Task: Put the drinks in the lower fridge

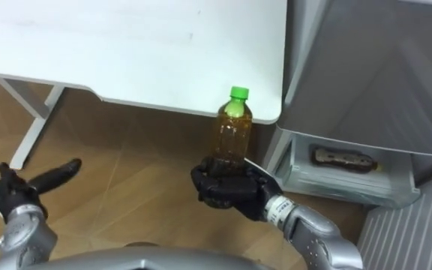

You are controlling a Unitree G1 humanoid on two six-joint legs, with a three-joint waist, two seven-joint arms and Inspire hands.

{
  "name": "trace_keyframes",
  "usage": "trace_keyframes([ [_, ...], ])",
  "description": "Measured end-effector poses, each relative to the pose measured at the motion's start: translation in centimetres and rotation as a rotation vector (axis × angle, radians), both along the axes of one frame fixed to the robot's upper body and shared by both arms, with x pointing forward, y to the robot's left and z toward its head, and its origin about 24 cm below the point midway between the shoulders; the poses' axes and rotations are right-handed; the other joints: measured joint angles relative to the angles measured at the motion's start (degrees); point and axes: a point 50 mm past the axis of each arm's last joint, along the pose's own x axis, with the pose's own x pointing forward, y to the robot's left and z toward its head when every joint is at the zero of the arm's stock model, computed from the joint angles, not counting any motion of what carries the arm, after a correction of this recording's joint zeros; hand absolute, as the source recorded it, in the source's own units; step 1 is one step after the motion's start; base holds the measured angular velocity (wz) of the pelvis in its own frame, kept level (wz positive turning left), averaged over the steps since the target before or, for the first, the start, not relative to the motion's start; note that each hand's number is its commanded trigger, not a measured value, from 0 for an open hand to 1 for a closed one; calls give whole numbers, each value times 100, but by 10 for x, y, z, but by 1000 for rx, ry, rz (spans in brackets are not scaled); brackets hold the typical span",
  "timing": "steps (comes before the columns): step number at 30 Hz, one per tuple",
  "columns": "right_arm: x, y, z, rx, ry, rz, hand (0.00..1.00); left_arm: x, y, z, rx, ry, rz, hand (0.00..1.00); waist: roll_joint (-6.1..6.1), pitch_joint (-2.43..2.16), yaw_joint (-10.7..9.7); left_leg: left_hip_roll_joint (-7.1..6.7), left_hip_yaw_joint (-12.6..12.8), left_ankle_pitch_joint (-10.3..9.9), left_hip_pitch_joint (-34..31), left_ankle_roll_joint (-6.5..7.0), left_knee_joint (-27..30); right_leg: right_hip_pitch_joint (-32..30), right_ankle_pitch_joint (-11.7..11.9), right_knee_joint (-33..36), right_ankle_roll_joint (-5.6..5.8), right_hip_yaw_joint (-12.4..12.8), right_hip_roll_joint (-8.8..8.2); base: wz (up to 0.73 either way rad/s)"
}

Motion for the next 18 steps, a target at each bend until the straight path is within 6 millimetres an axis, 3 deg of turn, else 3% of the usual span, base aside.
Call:
trace_keyframes([
  [7,2,1,-1,-3,29,-32,100,-20,-11,-21,-61,148,-50,0,21,20,-77,1,4,0,-3,0,-66,9,0,6,0,-3,1,0],
  [12,3,0,-1,7,50,-72,100,-37,-21,-39,-137,262,-121,0,36,69,-194,2,27,-1,-22,1,-80,-31,0,-1,1,-7,3,-1],
  [18,0,-5,-6,-24,79,-95,100,-65,-24,-53,-203,397,-186,0,36,69,-349,3,53,-1,-31,1,-93,-78,0,-7,2,-31,6,-1],
])
